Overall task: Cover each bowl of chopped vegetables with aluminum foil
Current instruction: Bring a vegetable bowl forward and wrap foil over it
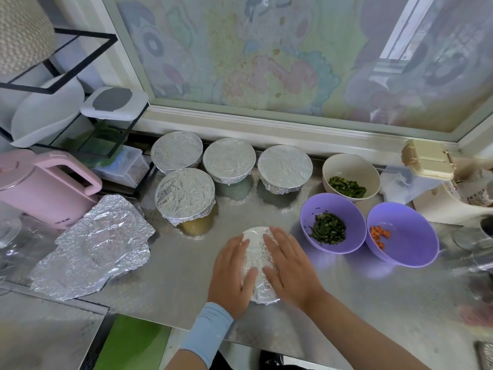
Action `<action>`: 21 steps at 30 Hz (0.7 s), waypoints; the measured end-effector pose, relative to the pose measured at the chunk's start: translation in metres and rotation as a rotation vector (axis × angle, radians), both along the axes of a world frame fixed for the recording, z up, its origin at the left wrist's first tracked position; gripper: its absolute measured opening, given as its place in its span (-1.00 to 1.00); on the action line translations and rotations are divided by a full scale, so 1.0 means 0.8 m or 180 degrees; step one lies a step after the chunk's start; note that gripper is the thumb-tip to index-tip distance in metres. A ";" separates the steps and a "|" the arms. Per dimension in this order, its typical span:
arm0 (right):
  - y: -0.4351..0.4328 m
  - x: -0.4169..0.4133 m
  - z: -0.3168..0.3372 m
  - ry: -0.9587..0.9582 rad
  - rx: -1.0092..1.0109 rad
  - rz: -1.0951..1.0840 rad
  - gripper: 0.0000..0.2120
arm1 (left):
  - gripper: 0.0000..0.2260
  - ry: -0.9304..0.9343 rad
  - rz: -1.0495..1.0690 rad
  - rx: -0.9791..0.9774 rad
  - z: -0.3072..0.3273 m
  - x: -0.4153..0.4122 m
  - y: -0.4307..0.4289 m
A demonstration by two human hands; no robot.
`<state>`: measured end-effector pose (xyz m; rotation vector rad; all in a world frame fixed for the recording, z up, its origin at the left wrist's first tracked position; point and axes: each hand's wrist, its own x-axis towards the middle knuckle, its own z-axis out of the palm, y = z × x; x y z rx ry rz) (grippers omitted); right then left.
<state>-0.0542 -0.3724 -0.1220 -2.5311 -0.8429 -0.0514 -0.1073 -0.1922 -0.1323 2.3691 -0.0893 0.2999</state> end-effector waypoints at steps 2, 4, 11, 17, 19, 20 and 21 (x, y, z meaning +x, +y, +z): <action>-0.011 -0.013 -0.003 -0.0275 -0.0233 0.0529 -0.34 | -0.38 -0.0054 -0.0563 0.0755 -0.004 -0.007 0.008; -0.019 -0.017 -0.006 -0.0361 -0.0467 0.0759 -0.25 | -0.24 0.0080 -0.0975 0.1287 -0.005 -0.008 0.020; -0.020 -0.009 -0.009 -0.0531 -0.0774 0.0953 -0.05 | -0.03 0.0183 -0.1450 0.2125 -0.012 0.012 0.039; -0.015 -0.009 -0.014 -0.0588 -0.0825 0.0867 -0.10 | -0.04 0.0155 -0.1420 0.2326 -0.014 0.018 0.039; -0.012 -0.009 -0.015 -0.0538 -0.0874 0.0787 -0.08 | -0.06 0.0215 -0.1316 0.2268 -0.008 0.019 0.040; -0.010 -0.008 -0.015 -0.0513 -0.0889 0.0715 -0.07 | -0.07 0.0261 -0.1218 0.2172 -0.004 0.017 0.040; -0.007 -0.007 -0.015 -0.0485 -0.0895 0.0636 -0.07 | -0.08 0.0297 -0.1106 0.2006 0.000 0.015 0.041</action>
